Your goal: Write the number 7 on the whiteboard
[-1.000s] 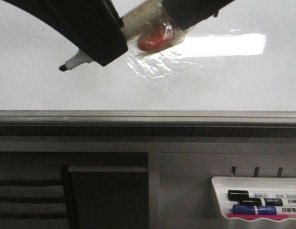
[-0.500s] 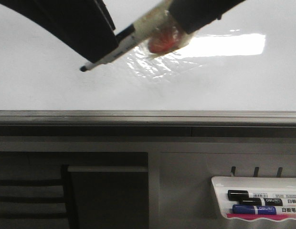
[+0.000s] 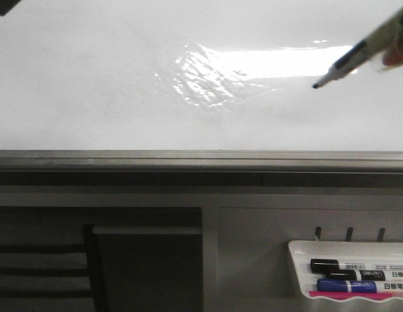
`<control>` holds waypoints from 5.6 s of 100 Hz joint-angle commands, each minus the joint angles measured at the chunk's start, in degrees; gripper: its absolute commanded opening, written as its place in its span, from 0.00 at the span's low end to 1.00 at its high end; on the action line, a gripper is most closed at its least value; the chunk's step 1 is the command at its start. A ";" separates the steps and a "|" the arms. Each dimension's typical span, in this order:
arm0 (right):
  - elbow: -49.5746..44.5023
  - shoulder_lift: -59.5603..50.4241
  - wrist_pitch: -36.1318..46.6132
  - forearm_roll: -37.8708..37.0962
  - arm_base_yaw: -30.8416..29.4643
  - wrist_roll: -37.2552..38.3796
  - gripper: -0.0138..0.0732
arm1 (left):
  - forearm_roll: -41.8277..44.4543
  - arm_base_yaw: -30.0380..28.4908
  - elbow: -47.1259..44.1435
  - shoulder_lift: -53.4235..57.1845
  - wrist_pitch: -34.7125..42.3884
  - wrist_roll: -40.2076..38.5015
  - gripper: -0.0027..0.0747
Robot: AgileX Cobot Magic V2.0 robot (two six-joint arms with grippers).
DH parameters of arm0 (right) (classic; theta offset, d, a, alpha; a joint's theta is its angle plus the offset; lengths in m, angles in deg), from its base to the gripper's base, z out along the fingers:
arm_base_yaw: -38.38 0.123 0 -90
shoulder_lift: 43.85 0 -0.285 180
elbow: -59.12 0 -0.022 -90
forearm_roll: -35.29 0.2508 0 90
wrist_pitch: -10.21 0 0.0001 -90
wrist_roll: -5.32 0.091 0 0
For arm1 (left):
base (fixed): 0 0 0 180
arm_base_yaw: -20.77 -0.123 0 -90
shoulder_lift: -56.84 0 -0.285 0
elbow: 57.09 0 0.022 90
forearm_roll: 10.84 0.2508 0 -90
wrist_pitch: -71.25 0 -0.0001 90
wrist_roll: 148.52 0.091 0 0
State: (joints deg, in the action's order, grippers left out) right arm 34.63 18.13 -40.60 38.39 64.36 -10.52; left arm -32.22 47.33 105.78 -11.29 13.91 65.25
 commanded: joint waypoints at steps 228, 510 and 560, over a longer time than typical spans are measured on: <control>2.17 14.63 16.75 8.69 -2.04 6.85 0.10 | -5.34 -3.74 -14.48 11.15 28.25 -1.20 0.58; 9.38 -6.65 -3.78 0.06 -3.43 -8.62 0.60 | 9.28 -10.77 4.84 -17.50 11.55 -14.77 0.01; 4.19 -6.65 -0.28 0.06 -3.43 -8.62 0.60 | 9.52 -26.20 2.90 -17.46 18.55 -21.14 0.01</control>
State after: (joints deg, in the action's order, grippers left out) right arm 37.50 11.79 -44.95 38.68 61.42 -19.36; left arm -21.28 21.31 107.20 -30.86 28.81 44.77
